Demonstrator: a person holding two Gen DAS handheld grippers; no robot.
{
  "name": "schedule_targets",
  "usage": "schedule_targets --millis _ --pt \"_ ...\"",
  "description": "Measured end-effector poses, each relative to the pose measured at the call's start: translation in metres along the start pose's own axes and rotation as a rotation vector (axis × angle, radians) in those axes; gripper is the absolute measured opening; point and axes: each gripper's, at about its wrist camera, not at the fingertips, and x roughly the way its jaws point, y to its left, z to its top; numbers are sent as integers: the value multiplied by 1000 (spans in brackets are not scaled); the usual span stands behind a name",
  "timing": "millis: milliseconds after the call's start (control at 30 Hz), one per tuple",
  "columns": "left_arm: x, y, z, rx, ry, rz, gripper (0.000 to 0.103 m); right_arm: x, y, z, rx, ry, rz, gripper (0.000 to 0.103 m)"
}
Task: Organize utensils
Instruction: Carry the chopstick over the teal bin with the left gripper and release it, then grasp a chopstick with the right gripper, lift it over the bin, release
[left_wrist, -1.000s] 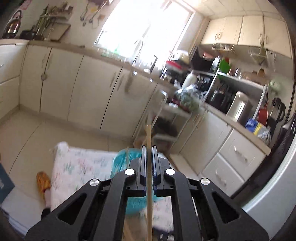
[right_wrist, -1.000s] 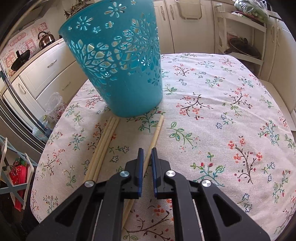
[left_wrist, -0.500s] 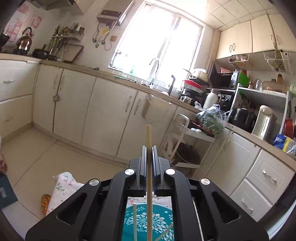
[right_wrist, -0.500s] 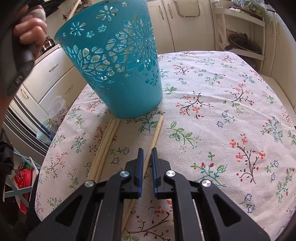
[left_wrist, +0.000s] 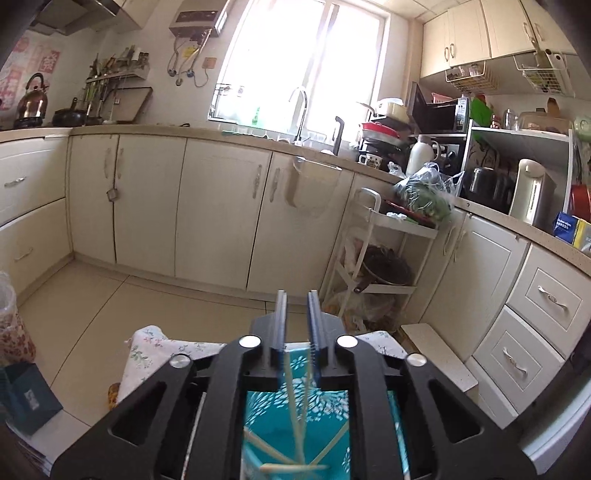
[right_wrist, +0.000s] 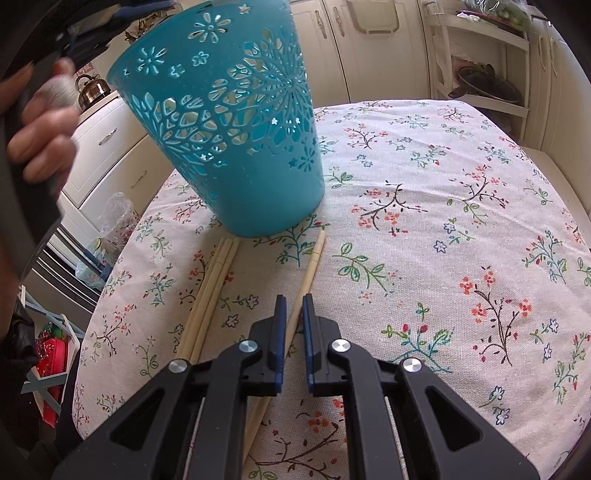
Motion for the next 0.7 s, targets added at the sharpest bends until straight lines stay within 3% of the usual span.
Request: schedule_targets --millis 67,233,300,433,533,700 --pt "-18 12 2 -26 -22 16 37 0 -1 0 2 1 2 9" --pt "-61 55 -8 -128 -59 91 61 1 5 0 -37 5 -30 9" --pt "-66 75 -27 -165 -14 131 65 1 13 -1 -92 5 -71 8" --pt "-53 104 -83 -228 163 174 65 -1 13 -1 -107 30 -69 9" --pt "-40 106 -112 -221 254 179 68 0 17 -1 -146 52 -86 9" --pt "-20 101 -139 -203 338 175 70 -1 22 -2 -181 58 -124 8"
